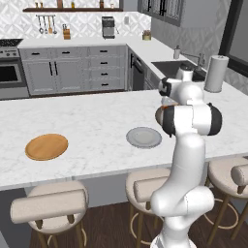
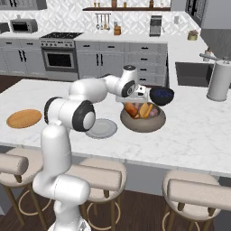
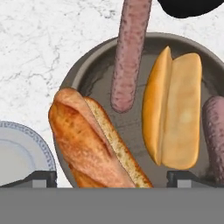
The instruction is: Place one bun and one sausage from the bowl on each plate.
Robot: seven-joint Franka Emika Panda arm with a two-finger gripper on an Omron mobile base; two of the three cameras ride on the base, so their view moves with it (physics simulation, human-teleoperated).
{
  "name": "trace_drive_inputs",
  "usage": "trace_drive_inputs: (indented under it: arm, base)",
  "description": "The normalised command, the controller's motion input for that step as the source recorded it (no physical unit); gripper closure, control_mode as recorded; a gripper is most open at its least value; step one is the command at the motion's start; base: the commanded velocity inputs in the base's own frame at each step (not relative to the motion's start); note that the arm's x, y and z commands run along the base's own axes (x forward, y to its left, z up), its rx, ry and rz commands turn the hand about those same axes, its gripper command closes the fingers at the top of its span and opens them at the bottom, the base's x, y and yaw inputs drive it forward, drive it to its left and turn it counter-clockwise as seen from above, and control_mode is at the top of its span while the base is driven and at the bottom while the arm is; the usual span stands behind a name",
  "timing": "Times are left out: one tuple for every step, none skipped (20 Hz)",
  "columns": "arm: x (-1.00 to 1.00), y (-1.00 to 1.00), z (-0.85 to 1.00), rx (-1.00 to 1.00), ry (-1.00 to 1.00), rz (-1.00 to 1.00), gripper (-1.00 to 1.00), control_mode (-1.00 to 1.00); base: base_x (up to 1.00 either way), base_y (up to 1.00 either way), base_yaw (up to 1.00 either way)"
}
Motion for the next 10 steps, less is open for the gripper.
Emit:
trace_drive_inputs:
  arm:
    - [0.0,0.0,-0.31,0.0,0.05,0.0,-1.0,-1.0]
    - [0.02,0.0,-0.26,0.0,0.05,0.0,-1.0,-1.0]
    - [0.0,0.0,-0.26,0.0,0.05,0.0,-1.0,-1.0]
    - [0.0,0.0,-0.25,0.0,0.04,0.0,-1.0,-1.0]
    - [0.0,0.0,-0.3,0.0,0.04,0.0,-1.0,-1.0]
    - [0.0,0.0,-0.39,0.0,0.05,0.0,-1.0,-1.0]
    - [0.0,0.0,-0.41,0.0,0.05,0.0,-1.0,-1.0]
    - [0.0,0.11,-0.29,0.0,0.01,0.0,-1.0,-1.0]
    - [0.0,0.12,-0.12,0.0,0.0,0.0,-1.0,-1.0]
    - [0.0,0.11,-0.11,0.0,0.0,0.0,-1.0,-1.0]
  base:
    - [0.0,0.0,0.0]
    - [0.0,0.0,0.0]
    - [0.0,0.0,0.0]
    - [0.0,0.0,0.0]
    - [0.0,0.0,0.0]
    - [0.0,0.0,0.0]
    - [0.0,0.0,0.0]
    - [0.0,0.0,0.0]
    - [0.0,0.0,0.0]
    - [0.0,0.0,0.0]
